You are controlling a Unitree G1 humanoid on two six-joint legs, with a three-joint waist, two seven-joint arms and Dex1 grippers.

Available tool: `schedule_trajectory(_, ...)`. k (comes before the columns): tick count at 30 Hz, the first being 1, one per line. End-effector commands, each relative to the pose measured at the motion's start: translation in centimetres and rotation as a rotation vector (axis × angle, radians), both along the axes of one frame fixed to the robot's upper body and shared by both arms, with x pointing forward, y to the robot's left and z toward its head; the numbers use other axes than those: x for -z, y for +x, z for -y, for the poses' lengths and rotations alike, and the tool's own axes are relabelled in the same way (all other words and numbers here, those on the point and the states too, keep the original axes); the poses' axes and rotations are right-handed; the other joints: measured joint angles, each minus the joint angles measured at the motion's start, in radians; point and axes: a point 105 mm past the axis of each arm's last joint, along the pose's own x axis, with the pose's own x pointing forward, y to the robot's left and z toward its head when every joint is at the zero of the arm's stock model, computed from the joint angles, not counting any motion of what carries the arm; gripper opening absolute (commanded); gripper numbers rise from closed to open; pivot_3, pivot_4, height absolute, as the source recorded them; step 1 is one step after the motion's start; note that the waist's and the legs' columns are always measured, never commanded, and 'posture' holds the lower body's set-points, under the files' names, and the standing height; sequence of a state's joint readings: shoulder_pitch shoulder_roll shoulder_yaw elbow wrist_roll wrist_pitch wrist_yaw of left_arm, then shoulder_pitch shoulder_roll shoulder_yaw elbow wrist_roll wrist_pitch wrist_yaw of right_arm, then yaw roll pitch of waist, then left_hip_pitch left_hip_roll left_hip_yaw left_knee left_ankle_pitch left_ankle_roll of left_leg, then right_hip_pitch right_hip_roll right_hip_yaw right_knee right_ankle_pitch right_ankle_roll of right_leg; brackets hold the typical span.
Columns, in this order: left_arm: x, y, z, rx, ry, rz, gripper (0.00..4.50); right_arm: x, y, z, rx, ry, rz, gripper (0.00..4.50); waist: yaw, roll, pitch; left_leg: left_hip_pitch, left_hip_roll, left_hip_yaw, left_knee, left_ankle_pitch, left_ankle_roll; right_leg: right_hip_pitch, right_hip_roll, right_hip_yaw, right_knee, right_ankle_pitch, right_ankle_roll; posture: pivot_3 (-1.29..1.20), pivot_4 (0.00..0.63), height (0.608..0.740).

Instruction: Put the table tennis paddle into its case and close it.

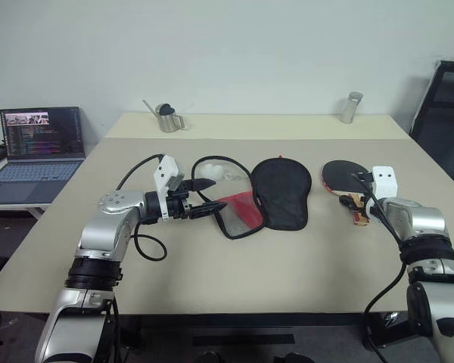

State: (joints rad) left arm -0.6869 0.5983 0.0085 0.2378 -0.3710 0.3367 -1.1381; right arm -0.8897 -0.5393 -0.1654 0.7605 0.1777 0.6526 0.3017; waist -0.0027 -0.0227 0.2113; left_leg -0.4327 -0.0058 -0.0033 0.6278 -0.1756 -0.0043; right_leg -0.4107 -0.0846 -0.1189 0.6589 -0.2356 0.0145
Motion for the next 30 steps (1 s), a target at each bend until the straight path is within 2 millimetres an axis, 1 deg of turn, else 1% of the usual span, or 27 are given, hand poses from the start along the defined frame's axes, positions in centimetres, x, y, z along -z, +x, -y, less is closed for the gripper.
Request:
schedule_trajectory(1, -1.5, 0.0, 0.0, 0.007, 0.003, 0.061, 3.9, -0.9, 0.7, 0.1, 0.024, -0.016, 0.041, 4.46, 0.0, 0.0, 0.0, 0.0, 0.0, 0.0, 0.0, 0.0, 0.0, 0.0, 0.0, 0.0, 0.0, 0.0, 0.0, 0.0, 0.15, 0.74)
schedule_trajectory(6, -1.5, -0.1, -0.2, 0.0, 0.006, 0.063, 3.9, 0.2, 0.9, 0.2, 0.043, -0.025, 0.011, 4.46, 0.0, 0.0, 0.0, 0.0, 0.0, 0.001, 0.0, 0.0, 0.0, 0.0, 0.0, 0.001, 0.0, 0.0, 0.0, 0.0, 0.15, 0.74)
schedule_trajectory(9, -1.5, -0.2, -0.3, -0.005, 0.007, 0.062, 3.9, 0.5, 1.0, 0.1, 0.047, -0.015, 0.008, 4.46, 0.0, 0.0, 0.0, 0.001, 0.0, 0.001, 0.0, 0.0, 0.0, 0.0, 0.0, 0.001, 0.0, 0.0, 0.0, 0.0, 0.15, 0.74)
schedule_trajectory(10, -1.5, -0.2, -0.3, -0.006, 0.008, 0.062, 3.9, 0.6, 1.0, 0.0, 0.048, -0.011, 0.006, 4.3, 0.0, 0.0, 0.0, 0.001, 0.0, 0.001, 0.0, 0.0, 0.0, 0.0, 0.0, 0.001, 0.001, 0.0, 0.0, 0.0, 0.15, 0.74)
schedule_trajectory(12, -1.4, -0.2, -0.3, -0.007, 0.009, 0.062, 3.9, 0.9, 1.0, -0.2, 0.051, 0.0, -0.003, 3.88, 0.0, 0.0, 0.0, 0.001, 0.0, 0.001, 0.0, 0.0, 0.0, 0.0, 0.0, 0.002, 0.001, 0.0, 0.0, 0.0, 0.15, 0.74)
schedule_trajectory(18, -1.4, -0.2, -0.4, -0.01, 0.015, 0.065, 3.9, 1.1, 1.2, -0.5, 0.062, 0.03, -0.015, 1.84, -0.002, -0.001, -0.001, 0.001, 0.0, 0.002, 0.0, 0.0, 0.0, 0.0, 0.0, 0.002, 0.001, 0.0, 0.0, 0.0, 0.15, 0.74)
schedule_trajectory(20, -1.4, -0.2, -0.4, -0.011, 0.015, 0.066, 3.9, 0.9, 1.3, -0.4, 0.078, 0.033, -0.004, 1.33, -0.004, -0.002, -0.001, 0.003, 0.001, 0.002, 0.001, 0.0, 0.0, 0.001, 0.0, 0.003, 0.002, 0.001, 0.001, 0.0, 0.15, 0.74)
schedule_trajectory(22, -1.4, -0.2, -0.5, -0.014, 0.015, 0.066, 3.9, 0.2, 1.4, 0.2, 0.113, 0.02, 0.028, 1.16, -0.003, -0.002, -0.001, 0.003, 0.001, 0.003, 0.001, 0.0, 0.0, 0.002, 0.0, 0.003, 0.002, 0.002, 0.002, 0.0, 0.15, 0.74)
schedule_trajectory(25, -1.4, -0.2, -0.6, -0.017, 0.015, 0.066, 3.9, -1.3, 1.7, 0.6, 0.134, 0.029, 0.077, 1.16, -0.002, -0.002, -0.001, 0.003, 0.0, 0.002, 0.002, 0.001, 0.001, 0.002, 0.0, 0.004, 0.001, 0.003, 0.003, 0.0, 0.15, 0.74)
schedule_trajectory(27, -1.4, -0.3, -0.6, -0.018, 0.014, 0.065, 3.9, -2.4, 1.9, 0.3, 0.122, 0.034, 0.105, 1.16, -0.002, -0.002, -0.001, 0.003, 0.0, 0.002, 0.002, 0.001, 0.001, 0.002, -0.001, 0.006, 0.001, 0.003, 0.003, 0.0, 0.15, 0.74)
schedule_trajectory(30, -1.4, -0.4, -0.8, -0.021, 0.015, 0.066, 3.9, -4.6, 2.0, -1.0, 0.066, 0.049, 0.145, 1.16, -0.002, 0.0, 0.0, 0.002, 0.0, 0.003, 0.001, 0.001, 0.001, -0.001, -0.001, 0.011, 0.001, 0.004, 0.003, 0.0, 0.15, 0.74)
